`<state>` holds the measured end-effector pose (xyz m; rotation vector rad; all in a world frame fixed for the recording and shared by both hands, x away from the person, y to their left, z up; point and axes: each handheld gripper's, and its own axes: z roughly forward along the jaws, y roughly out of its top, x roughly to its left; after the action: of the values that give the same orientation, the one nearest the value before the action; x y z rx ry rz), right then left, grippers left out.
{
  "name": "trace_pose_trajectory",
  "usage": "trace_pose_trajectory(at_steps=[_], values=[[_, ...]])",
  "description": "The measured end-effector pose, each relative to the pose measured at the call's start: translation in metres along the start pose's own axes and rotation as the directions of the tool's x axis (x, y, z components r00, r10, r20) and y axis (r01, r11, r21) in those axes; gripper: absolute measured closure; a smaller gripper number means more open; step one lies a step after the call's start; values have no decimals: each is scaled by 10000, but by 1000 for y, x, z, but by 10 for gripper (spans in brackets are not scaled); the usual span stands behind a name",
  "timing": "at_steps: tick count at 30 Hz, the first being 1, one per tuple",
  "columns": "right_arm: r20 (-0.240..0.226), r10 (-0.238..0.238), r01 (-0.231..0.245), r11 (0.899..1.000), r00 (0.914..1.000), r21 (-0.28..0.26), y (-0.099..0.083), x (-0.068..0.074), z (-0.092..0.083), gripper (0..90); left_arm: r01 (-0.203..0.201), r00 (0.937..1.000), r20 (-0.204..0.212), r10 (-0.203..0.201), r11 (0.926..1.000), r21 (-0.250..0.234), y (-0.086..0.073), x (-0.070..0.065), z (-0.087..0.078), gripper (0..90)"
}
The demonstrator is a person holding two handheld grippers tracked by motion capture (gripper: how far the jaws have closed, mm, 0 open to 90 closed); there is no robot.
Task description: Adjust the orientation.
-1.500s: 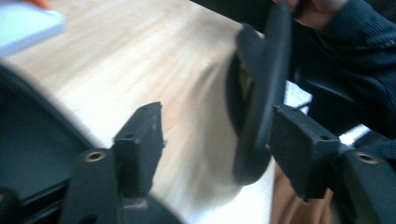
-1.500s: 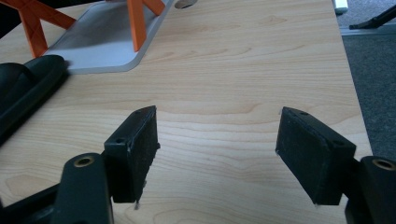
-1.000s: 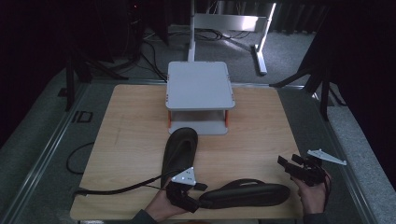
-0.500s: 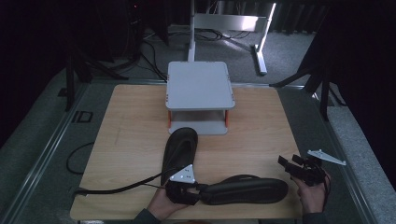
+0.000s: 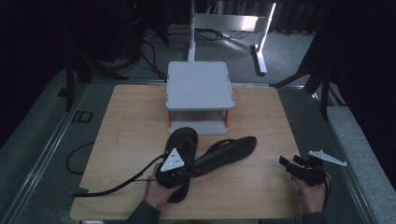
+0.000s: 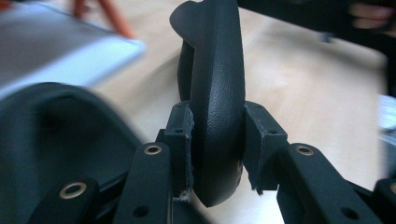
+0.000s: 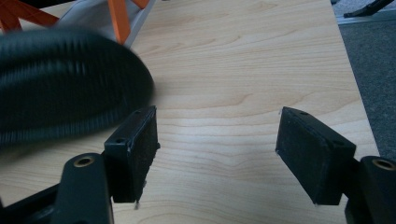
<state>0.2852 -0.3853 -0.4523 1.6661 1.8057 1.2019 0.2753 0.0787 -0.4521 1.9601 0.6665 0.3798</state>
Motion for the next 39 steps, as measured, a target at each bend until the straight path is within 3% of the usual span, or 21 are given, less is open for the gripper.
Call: trace_pose_trajectory(at_steps=[1,4,6,7,10,13,14,16,17,21,25,29,33,36,39], values=[[25,-35,35,10000,10000,23,0,0,0,292,35,10000,13,-35,10000,-1,0,0,-1,663],[7,-39,39,10000,10000,63,-1,1,2,292,-742,9972,23,742,9969,266,0,-6,-1,657],[-2,-79,79,9999,10000,103,-2,2,3,292,-877,9961,98,874,9958,259,-1,-8,-1,657],[-17,-89,89,9999,10000,121,-2,2,4,292,-843,9897,1182,813,9962,205,-4,-10,-1,657],[-102,-189,191,9996,9998,211,-2,7,6,292,-1010,9732,2087,962,9948,122,-9,-15,1,627],[-149,-236,239,9995,9996,226,-2,9,7,291,-1094,9570,2712,1029,9940,87,-10,-19,3,588],[-172,-253,257,9994,9995,220,-2,10,7,291,-1024,9560,2766,978,9947,25,-10,-21,3,568],[-214,-279,284,9993,9994,227,-2,11,7,292,-768,9477,3096,769,9970,-127,-9,-20,3,511],[-241,-307,312,9993,9992,222,-2,12,7,291,-729,9476,3101,772,9970,-256,-9,-19,3,506],[-473,-399,415,9986,9981,313,-3,19,10,292,-528,9633,2615,597,9980,-335,-8,-14,0,482],[-864,-642,688,9963,9942,518,-6,33,16,292,-110,9850,1716,166,9994,-335,-12,-2,-5,468],[-1562,-830,947,9931,9842,689,-8,53,25,292,228,9947,1011,-188,9990,-385,-17,10,-13,464],[-2083,-1170,1399,9853,9710,985,-10,76,40,292,557,9971,529,-539,9978,-346,-21,23,-23,447],[-2138,-1140,1366,9861,9702,942,-11,83,44,314,640,9977,238,-635,9977,-219,-23,29,-27,422],[-2340,-1013,1268,9872,9669,964,-9,87,47,311,949,9949,-332,-957,9952,-244,-28,40,-35,399]])
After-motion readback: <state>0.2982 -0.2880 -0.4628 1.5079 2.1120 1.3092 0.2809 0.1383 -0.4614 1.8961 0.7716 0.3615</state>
